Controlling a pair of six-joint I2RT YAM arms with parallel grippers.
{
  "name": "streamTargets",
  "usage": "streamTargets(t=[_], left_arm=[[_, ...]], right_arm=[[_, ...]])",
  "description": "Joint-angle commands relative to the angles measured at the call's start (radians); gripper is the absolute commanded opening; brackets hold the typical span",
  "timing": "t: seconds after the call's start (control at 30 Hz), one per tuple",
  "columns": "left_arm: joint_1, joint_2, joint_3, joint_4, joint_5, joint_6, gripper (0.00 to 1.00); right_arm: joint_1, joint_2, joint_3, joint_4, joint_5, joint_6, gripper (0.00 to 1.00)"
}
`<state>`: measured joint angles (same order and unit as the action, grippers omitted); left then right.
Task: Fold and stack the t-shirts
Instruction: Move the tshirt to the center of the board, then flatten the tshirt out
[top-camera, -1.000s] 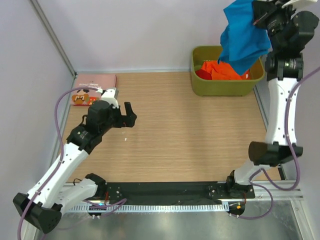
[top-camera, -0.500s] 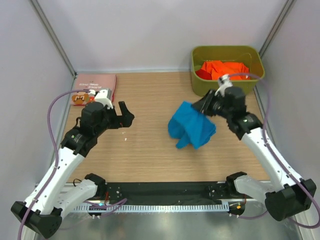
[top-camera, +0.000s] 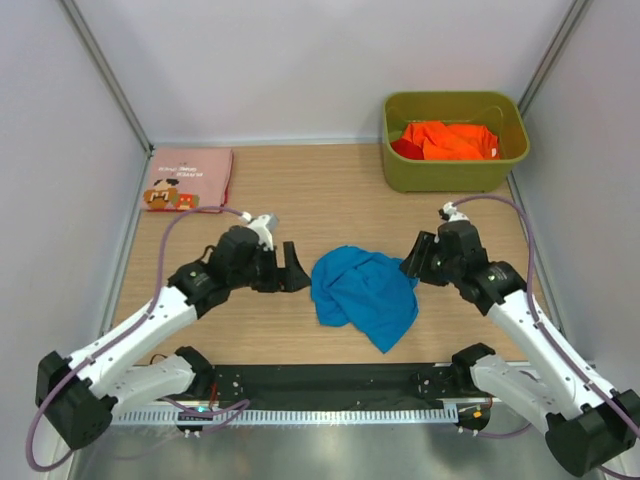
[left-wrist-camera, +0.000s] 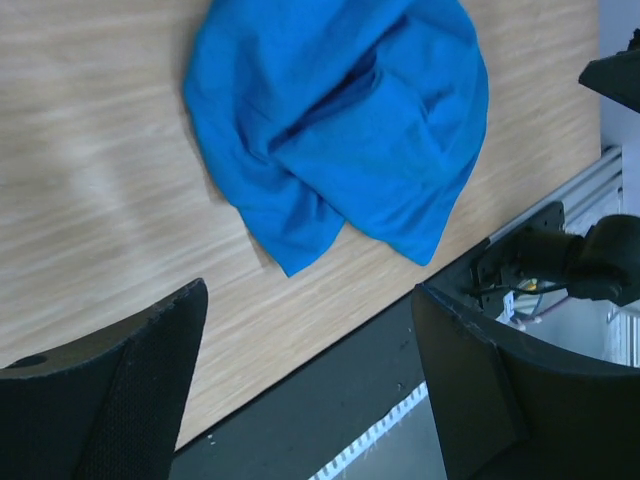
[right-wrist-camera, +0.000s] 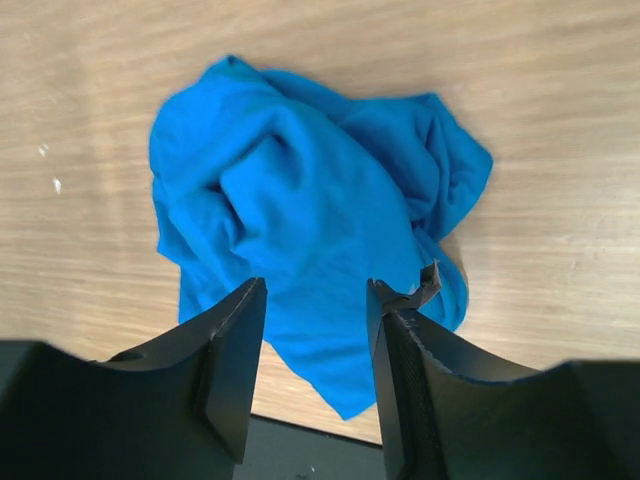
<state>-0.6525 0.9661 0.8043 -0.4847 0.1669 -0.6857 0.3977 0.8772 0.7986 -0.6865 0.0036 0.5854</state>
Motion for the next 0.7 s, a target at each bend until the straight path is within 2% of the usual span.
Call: streamTargets(t=[0.0,0.17,0.37,0.5,0.67], left_arm=[[-0.078,0.068,-0.057,0.159,-0.023,-0.11,0.82],[-0.104,0.141,-0.21,0.276,-0.055,-0.181,0.76],[-0.159,0.282,-0.251,0.452,-0.05,-0.161,0.79],[-0.188,0.368,-0.221,0.48,-0.085,-0.153,0.79],[-0.203,0.442,-0.211,0.511,-0.116,-0.17,0.75]], right_arm=[[0.029,-0.029,-0.111,-0.013,-0.043,0.051,0.47],[0.198,-0.095,-0.287,0.051,-0.008,0.191,0.44],[0.366,-0.061,-0.331,0.061,0.157,0.295,0.49],[0.382,-0.069,-0.345,0.067,0.222,0.326,0.5],[0.388,-0.044,-0.372,0.07,0.251,0.366,0.49]])
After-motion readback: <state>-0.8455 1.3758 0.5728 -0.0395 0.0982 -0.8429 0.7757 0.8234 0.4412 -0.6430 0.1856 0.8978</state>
